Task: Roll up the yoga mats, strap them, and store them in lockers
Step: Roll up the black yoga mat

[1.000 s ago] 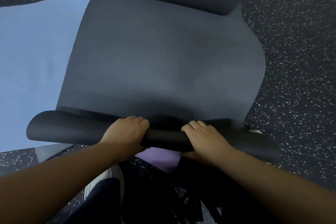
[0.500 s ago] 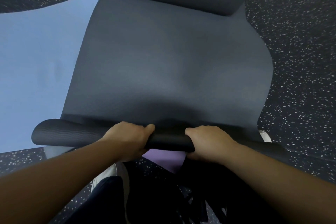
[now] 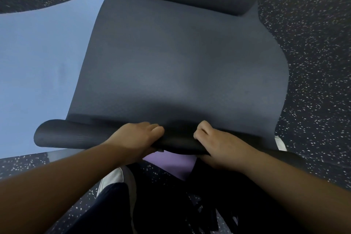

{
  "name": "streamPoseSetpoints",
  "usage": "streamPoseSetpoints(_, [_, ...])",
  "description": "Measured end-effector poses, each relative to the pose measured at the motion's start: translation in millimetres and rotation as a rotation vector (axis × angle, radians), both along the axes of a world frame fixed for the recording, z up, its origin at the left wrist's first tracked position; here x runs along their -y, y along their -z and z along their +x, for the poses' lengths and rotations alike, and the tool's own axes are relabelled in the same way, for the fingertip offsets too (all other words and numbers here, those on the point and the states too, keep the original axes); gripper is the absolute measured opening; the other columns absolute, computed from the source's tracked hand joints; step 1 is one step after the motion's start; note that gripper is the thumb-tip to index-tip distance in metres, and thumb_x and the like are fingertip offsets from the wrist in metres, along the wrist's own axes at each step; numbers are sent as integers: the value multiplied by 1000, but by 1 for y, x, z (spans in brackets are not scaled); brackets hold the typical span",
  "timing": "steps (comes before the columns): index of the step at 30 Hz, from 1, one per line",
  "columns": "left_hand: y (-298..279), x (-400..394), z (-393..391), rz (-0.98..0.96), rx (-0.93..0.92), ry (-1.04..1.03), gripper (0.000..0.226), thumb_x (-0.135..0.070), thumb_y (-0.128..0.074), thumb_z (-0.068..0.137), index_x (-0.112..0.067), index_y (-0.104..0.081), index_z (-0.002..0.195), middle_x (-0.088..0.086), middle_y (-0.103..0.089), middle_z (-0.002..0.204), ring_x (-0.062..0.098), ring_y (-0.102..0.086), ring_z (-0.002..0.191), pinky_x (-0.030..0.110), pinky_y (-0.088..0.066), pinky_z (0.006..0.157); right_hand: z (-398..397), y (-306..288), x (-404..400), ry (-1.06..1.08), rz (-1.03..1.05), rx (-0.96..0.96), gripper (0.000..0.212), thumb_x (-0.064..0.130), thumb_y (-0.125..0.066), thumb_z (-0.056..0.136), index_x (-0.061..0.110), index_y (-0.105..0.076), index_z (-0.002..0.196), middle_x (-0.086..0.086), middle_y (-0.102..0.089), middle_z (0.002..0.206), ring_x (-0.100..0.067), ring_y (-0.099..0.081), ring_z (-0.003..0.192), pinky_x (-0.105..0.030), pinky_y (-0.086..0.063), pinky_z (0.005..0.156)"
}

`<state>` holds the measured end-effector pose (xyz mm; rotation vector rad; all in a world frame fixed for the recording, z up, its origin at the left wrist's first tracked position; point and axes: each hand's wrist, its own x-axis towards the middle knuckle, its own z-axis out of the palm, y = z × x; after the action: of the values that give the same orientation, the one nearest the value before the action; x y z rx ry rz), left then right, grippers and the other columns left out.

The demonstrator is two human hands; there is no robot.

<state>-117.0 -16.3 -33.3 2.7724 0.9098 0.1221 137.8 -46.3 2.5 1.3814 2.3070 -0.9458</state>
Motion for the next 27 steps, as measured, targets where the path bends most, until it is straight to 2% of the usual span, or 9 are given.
streamPoseSetpoints(3, [6,-6,0,13,37,-57,36,-54,-45,76,-22,-59,83,-5,-62,85,16,-56,75,26,-46,57,4,3,-2,53,43,-58,34,40,-57,90,17,-50,114,5,-34,111,-10,-39,74,-26,-36,66])
streamPoseSetpoints(6, [10,-10,-1,142,17,-108,43,-57,-44,76,-22,-69,81,-3,-59,84,14,-41,81,28,-36,68,7,5,-5,71,102,-65,37,49,-55,90,23,-54,116,9,-37,102,-4,-36,85,-22,-31,70])
streamPoseSetpoints(10, [8,-11,2,191,-41,-96,50,-57,-38,76,-19,-69,87,-3,-59,77,17,-52,71,28,-47,59,7,2,-7,88,128,-75,41,48,-54,91,25,-53,125,7,-48,108,-13,-48,104,-20,-29,79])
streamPoseSetpoints(12, [7,-7,4,207,-47,-88,50,-56,-40,78,-15,-58,99,0,-60,78,21,-57,67,30,-49,55,5,1,-8,98,119,-76,44,48,-52,93,25,-50,129,6,-52,117,-14,-50,110,-21,-32,86])
streamPoseSetpoints(14, [10,-2,5,234,-68,-78,59,-60,-53,75,-11,-48,107,5,-60,81,24,-57,67,33,-47,55,4,0,-8,98,96,-76,43,47,-49,94,24,-49,131,6,-53,121,-14,-51,112,-23,-35,88])
streamPoseSetpoints(17, [12,0,4,231,-142,-69,86,-62,-76,51,-7,-45,110,8,-59,81,26,-55,65,34,-45,53,2,-4,-8,101,58,-74,42,47,-46,96,26,-46,133,8,-53,127,-13,-51,114,-24,-37,89])
streamPoseSetpoints(21, [12,-1,5,177,-94,-77,76,-49,-86,54,-9,-44,103,6,-59,75,24,-55,58,32,-45,49,3,-3,-6,140,39,-103,44,47,-50,94,29,-39,133,9,-53,130,-13,-52,115,-27,-40,91])
streamPoseSetpoints(25, [13,0,7,93,-118,-95,66,-47,-86,57,-11,-45,93,1,-57,64,22,-53,50,29,-39,48,2,1,0,93,89,-121,65,53,-55,88,28,-27,141,6,-38,138,-12,-42,124,-27,-37,98])
streamPoseSetpoints(27, [13,-4,7,63,-142,-105,64,-49,-85,58,-11,-44,90,-1,-53,57,21,-52,46,28,-33,47,-1,5,1,34,175,-76,73,55,-64,81,23,-32,139,1,-34,135,-16,-41,120,-29,-39,97])
